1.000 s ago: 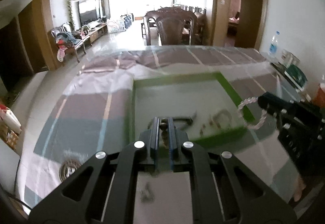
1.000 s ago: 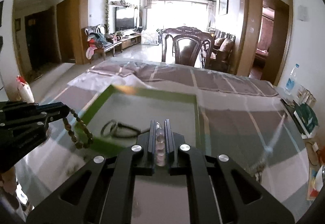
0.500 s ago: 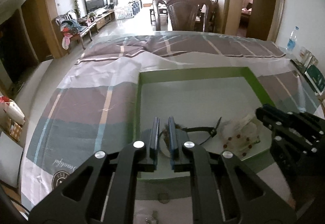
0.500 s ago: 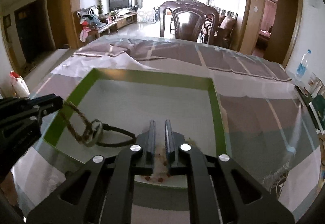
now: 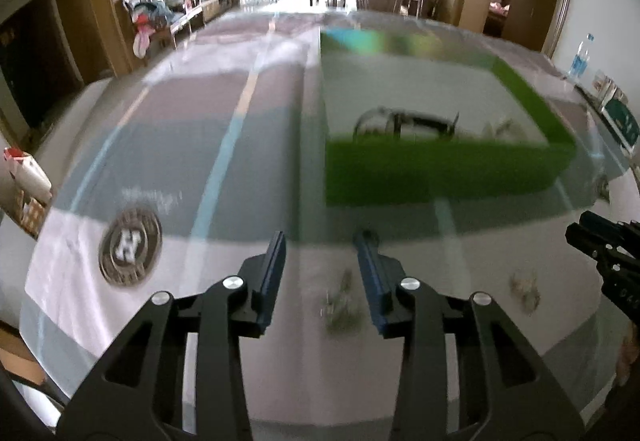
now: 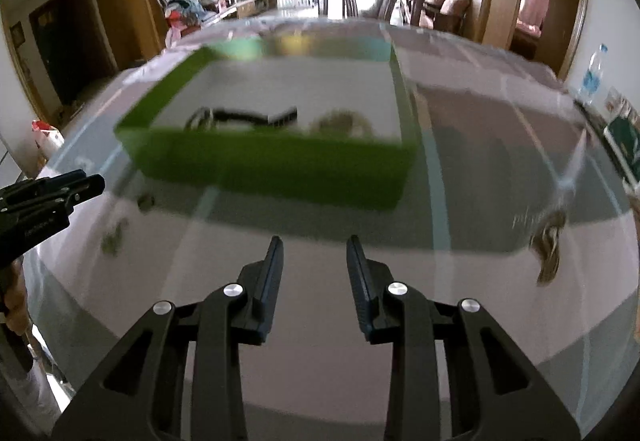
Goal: Organize jewelry
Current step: 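Withdraw both tools from the box toward the remaining jewelry, then lower the left tool over the crystal pendant while the right tool lowers over the silver brooch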
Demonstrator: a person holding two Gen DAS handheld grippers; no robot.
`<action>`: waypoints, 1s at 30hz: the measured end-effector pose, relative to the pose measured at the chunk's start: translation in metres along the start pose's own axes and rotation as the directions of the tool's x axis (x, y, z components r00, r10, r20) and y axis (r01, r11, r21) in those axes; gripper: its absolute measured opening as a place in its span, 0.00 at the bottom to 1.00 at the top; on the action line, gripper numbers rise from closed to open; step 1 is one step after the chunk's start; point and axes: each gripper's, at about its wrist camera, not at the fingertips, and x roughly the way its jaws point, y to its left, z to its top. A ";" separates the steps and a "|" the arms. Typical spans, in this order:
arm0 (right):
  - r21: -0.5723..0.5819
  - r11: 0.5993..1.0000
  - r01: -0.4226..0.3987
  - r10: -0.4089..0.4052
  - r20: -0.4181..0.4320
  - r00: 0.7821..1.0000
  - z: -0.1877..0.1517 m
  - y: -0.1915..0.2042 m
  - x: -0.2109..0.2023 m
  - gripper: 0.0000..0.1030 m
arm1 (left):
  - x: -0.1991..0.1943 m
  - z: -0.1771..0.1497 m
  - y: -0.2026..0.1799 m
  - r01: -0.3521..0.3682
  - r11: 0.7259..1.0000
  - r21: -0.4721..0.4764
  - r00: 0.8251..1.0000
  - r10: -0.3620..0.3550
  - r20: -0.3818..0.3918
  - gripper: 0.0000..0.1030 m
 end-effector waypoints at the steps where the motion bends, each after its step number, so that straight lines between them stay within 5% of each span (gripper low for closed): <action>1: 0.006 1.000 -0.010 0.010 -0.008 1.000 -0.004 0.001 0.001 0.32 | 0.001 -0.004 0.001 -0.003 1.000 -0.001 1.000 0.003 -0.004 0.39; 7: -0.038 0.993 -0.111 0.111 -0.020 0.994 -0.016 0.029 0.002 0.32 | 0.003 -0.018 0.012 -0.004 1.000 -0.030 1.000 0.004 -0.022 0.45; 15: -0.104 0.993 -0.049 0.042 -0.073 0.996 -0.021 0.057 0.031 0.26 | 0.004 -0.029 0.020 -0.009 0.999 -0.049 0.999 0.006 -0.046 0.49; 30: 0.062 0.996 0.060 -0.059 -0.020 0.998 -0.025 -0.014 0.007 0.20 | 0.008 -0.033 -0.014 0.068 0.997 0.025 0.997 -0.066 -0.049 0.51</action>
